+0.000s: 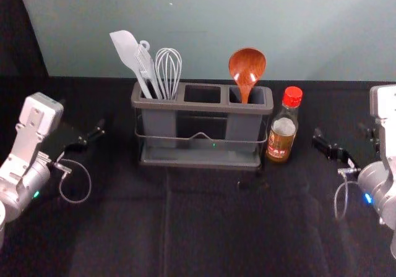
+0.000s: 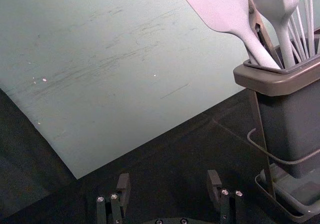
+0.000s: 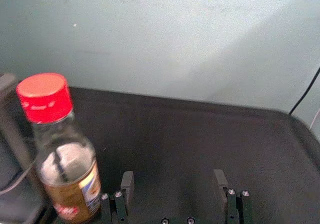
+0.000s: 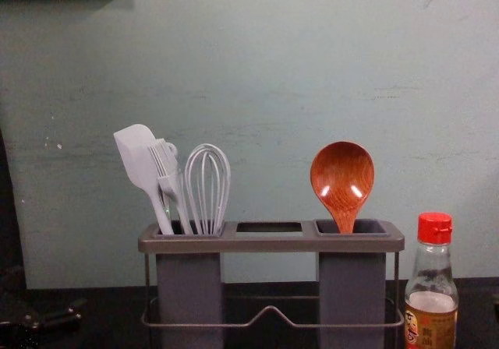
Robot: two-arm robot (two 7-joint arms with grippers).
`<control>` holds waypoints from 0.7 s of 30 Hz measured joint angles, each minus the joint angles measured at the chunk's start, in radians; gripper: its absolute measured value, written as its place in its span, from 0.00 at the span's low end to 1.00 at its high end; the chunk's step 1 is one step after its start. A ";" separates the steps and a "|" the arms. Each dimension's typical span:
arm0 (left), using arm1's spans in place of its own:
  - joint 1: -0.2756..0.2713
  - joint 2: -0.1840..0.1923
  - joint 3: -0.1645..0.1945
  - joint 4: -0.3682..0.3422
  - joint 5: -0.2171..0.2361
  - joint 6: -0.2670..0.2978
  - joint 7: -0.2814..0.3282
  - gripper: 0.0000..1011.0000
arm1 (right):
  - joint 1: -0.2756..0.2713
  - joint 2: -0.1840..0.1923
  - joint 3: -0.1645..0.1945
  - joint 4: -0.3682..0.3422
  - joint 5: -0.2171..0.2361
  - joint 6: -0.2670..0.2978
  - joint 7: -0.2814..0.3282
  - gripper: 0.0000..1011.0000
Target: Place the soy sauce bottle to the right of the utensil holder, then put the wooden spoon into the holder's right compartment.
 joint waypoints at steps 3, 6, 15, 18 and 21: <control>0.000 0.000 0.000 0.000 0.000 0.000 0.000 0.99 | 0.018 0.003 0.000 0.047 -0.021 -0.100 0.000 0.99; 0.000 0.000 0.000 0.000 0.000 0.000 0.000 0.99 | 0.032 0.006 0.000 0.110 -0.030 -0.251 0.013 0.99; 0.000 0.000 0.000 0.000 0.000 0.000 0.000 0.99 | 0.111 -0.003 -0.002 0.302 -0.031 -0.442 0.077 0.99; 0.000 0.000 0.000 0.000 0.000 0.000 0.000 0.99 | 0.141 -0.014 0.001 0.358 -0.035 -0.453 0.086 0.99; 0.000 0.000 0.000 0.000 0.000 0.000 0.000 0.99 | 0.151 -0.020 0.005 0.375 -0.035 -0.459 0.089 0.99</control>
